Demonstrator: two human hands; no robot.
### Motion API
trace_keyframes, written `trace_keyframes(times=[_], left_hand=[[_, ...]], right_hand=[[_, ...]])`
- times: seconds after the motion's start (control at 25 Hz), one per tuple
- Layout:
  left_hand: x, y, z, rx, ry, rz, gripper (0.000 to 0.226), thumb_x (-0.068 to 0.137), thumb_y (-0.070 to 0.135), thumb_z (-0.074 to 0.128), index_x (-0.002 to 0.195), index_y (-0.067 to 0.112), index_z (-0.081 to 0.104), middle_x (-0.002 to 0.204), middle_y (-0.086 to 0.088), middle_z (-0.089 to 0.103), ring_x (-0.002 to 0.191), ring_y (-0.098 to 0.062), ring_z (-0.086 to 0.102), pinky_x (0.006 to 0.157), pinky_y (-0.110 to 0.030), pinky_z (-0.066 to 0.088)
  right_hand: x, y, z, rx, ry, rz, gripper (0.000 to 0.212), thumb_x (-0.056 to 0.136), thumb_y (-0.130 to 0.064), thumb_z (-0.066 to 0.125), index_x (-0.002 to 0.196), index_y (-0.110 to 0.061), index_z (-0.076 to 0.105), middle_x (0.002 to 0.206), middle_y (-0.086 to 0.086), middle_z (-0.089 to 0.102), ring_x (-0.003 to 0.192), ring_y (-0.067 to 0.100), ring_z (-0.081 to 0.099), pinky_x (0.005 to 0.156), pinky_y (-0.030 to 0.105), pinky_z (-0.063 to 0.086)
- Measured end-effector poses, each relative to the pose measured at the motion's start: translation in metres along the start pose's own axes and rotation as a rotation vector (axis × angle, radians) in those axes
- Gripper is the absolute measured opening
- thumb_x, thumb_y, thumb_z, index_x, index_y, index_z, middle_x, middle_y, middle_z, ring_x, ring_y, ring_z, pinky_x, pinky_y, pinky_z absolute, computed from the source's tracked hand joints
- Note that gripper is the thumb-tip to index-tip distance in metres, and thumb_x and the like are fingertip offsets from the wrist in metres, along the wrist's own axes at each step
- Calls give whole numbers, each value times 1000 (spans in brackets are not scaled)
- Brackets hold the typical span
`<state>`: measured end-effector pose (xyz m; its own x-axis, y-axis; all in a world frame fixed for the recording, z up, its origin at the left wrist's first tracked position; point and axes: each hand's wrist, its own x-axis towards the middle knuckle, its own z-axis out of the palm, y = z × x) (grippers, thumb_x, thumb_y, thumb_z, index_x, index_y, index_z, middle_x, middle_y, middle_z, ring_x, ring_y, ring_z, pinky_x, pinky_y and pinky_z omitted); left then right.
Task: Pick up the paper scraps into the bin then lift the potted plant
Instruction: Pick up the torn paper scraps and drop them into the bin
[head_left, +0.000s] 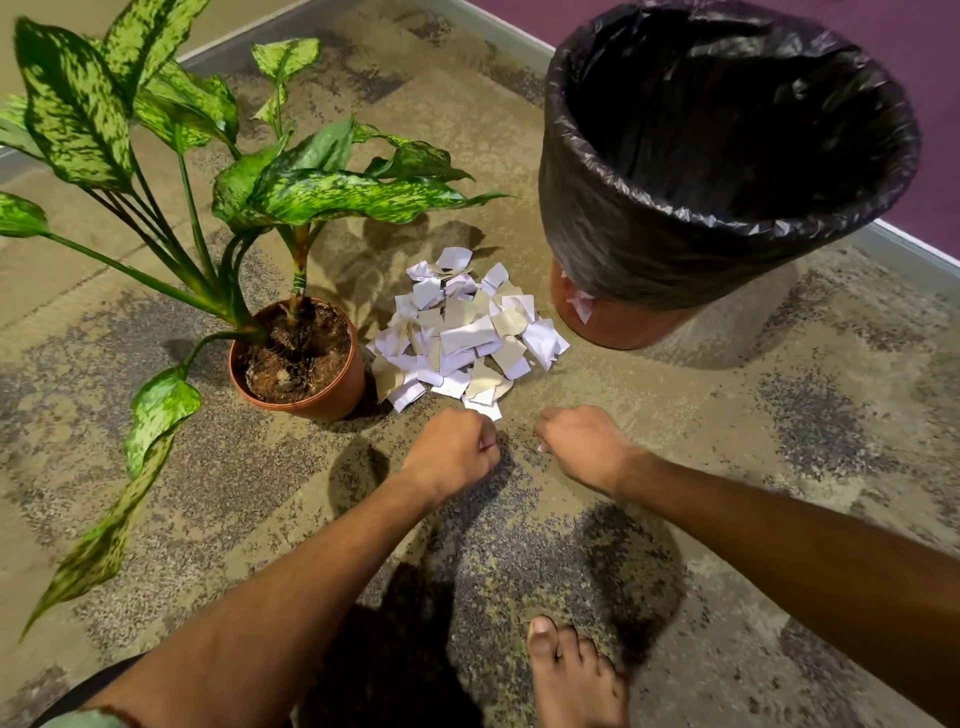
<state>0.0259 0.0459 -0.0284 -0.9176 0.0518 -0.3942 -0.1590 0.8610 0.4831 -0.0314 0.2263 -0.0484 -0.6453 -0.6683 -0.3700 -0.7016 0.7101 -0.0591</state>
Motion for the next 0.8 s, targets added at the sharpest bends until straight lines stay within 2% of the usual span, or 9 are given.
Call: trace_keyframes(times=[0.08,0.16,0.28,0.36,0.48,0.56,0.68,0.8], left_hand=[[0,4,-2,-4,21,-4,27,88,15,62,66,29,56,63,11,58,62,5,55,74,-13,42],[0,8,-4,-10,41,4,28,87,15,62,66,30,55,64,12,56,62,6,52,69,-14,42],[0,24,-10,-13,97,42,20,87,18,64,71,27,58,68,11,58,65,3,54,64,-18,46],[-2,42,-18,-26,136,104,14,88,19,65,75,23,60,70,11,59,66,-5,57,64,-22,50],[-5,73,-40,-29,257,295,8,86,19,64,79,18,63,75,5,63,70,-12,59,63,-28,52],[-7,95,-59,-53,434,413,9,84,18,62,76,15,65,75,2,65,69,-14,59,63,-34,50],[-7,127,-92,-173,682,498,12,82,19,63,75,11,68,74,0,67,68,-15,60,65,-34,49],[3,156,-124,-188,804,523,14,84,23,62,79,12,69,79,-1,67,72,-15,62,69,-35,51]], right_hand=[[-4,1,-18,109,61,26,23,95,-1,51,109,-15,62,92,-2,61,78,11,61,74,25,56],[-7,5,-50,188,202,49,15,97,-11,53,106,-16,64,96,-2,62,80,13,61,74,27,55],[-15,12,-108,234,559,73,16,96,-19,55,98,-12,69,96,5,65,82,25,65,66,31,48],[-28,19,-145,291,780,77,18,96,-21,55,94,-10,69,92,7,65,82,26,64,67,33,48],[-49,36,-187,250,1038,97,23,98,-22,50,94,-8,68,93,9,64,79,25,62,67,40,50],[-58,53,-204,168,1086,164,26,99,-26,48,99,-9,68,97,8,64,83,25,62,69,43,50],[-63,78,-214,126,1060,293,26,97,-32,51,102,-14,68,102,3,65,90,20,61,76,34,48],[-64,94,-210,111,1025,386,20,93,-31,57,102,-17,67,104,1,65,95,20,61,80,33,46]])
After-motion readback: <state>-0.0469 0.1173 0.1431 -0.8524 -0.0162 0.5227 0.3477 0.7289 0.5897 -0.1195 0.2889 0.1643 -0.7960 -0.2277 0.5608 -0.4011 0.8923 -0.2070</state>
